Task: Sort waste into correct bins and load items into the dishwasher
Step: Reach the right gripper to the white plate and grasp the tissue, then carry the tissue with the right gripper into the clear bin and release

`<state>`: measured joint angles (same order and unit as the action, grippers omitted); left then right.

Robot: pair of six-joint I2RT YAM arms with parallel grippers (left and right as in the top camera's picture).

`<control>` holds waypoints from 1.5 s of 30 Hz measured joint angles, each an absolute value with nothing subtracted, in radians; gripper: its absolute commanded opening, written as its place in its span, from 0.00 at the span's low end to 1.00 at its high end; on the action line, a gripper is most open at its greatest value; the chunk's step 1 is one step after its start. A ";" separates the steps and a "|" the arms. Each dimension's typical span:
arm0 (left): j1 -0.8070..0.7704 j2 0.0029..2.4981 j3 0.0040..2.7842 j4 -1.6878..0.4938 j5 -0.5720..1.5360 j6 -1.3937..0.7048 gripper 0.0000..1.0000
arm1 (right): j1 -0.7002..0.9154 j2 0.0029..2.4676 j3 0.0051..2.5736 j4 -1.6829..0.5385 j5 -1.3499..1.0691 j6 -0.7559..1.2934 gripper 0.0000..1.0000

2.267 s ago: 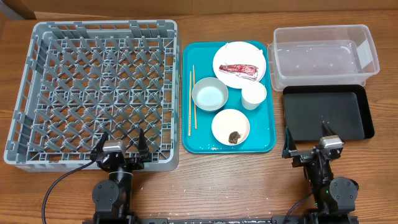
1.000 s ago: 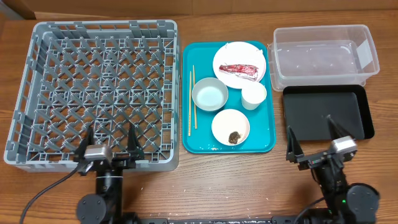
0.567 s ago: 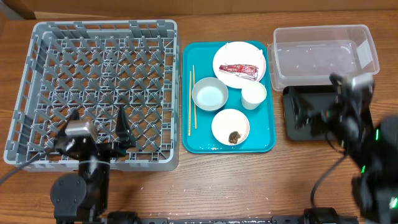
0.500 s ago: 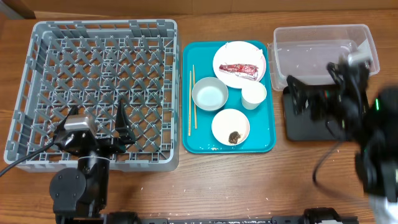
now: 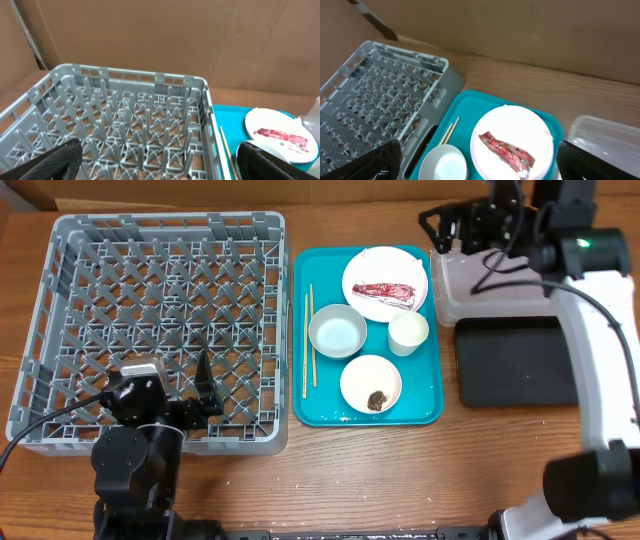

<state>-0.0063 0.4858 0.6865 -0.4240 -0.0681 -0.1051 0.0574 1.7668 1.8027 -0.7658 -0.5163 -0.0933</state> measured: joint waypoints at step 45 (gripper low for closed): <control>-0.006 0.487 0.689 -0.945 -0.125 -0.101 1.00 | 0.258 2.318 1.815 -0.633 -0.078 -0.107 0.04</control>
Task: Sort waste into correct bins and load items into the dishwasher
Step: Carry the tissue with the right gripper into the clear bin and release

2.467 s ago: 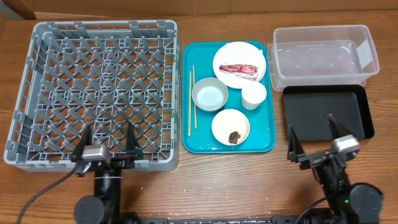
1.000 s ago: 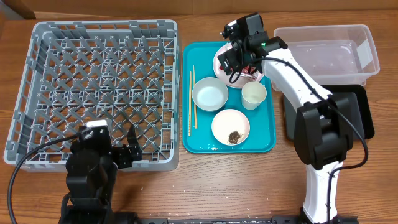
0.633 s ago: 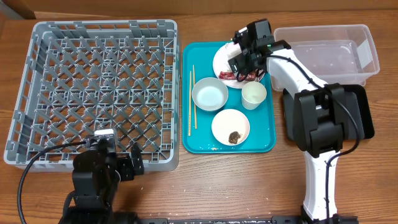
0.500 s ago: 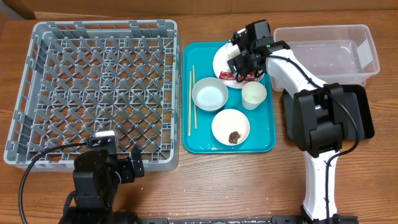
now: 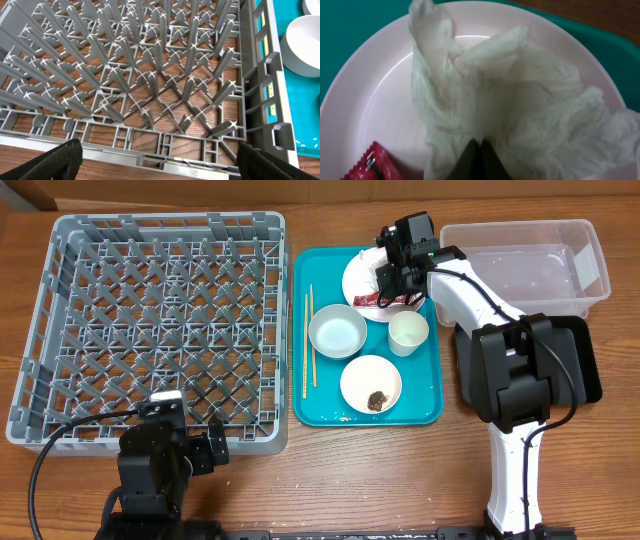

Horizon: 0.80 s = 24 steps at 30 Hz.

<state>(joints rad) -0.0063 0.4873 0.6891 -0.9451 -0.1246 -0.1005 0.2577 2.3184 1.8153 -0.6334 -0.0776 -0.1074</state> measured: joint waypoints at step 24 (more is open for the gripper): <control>-0.006 0.487 0.689 -0.947 -0.125 -0.100 1.00 | 0.054 1.972 2.235 -1.302 -0.009 0.314 0.04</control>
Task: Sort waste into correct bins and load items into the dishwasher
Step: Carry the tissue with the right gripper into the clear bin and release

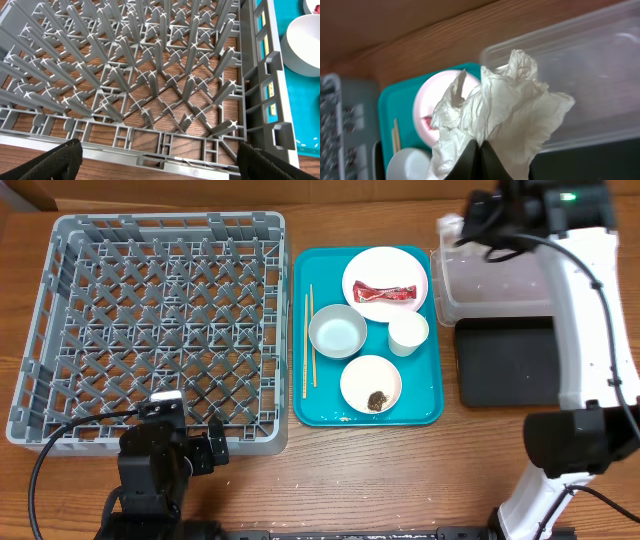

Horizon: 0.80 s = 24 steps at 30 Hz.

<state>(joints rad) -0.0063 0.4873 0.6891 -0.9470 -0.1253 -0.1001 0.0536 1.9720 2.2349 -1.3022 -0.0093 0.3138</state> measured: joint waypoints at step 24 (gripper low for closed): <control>-0.006 0.487 0.689 -0.947 -0.125 -0.100 1.00 | 0.158 2.096 2.138 -1.169 -0.011 0.645 0.80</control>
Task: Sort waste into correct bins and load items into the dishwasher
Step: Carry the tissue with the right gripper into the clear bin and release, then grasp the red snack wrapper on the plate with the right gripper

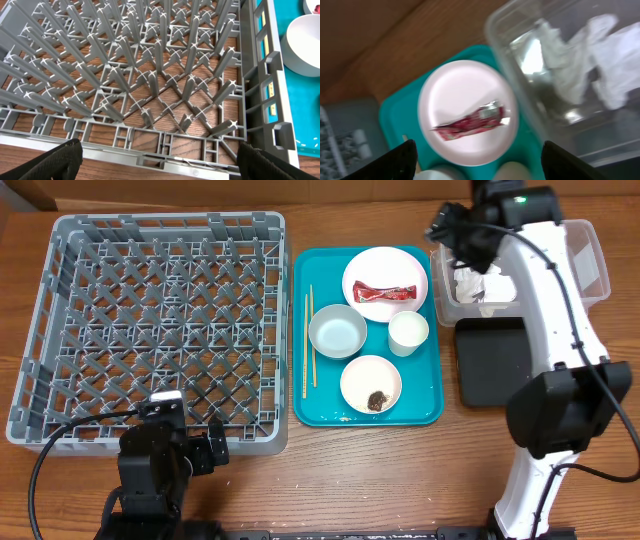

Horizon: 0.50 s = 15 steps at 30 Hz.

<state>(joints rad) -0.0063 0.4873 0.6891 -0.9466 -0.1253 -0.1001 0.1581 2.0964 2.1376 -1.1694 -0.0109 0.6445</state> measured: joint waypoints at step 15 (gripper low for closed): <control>-0.006 0.487 0.689 -0.947 -0.125 -0.100 1.00 | 0.374 2.349 2.143 -1.069 0.200 1.136 0.71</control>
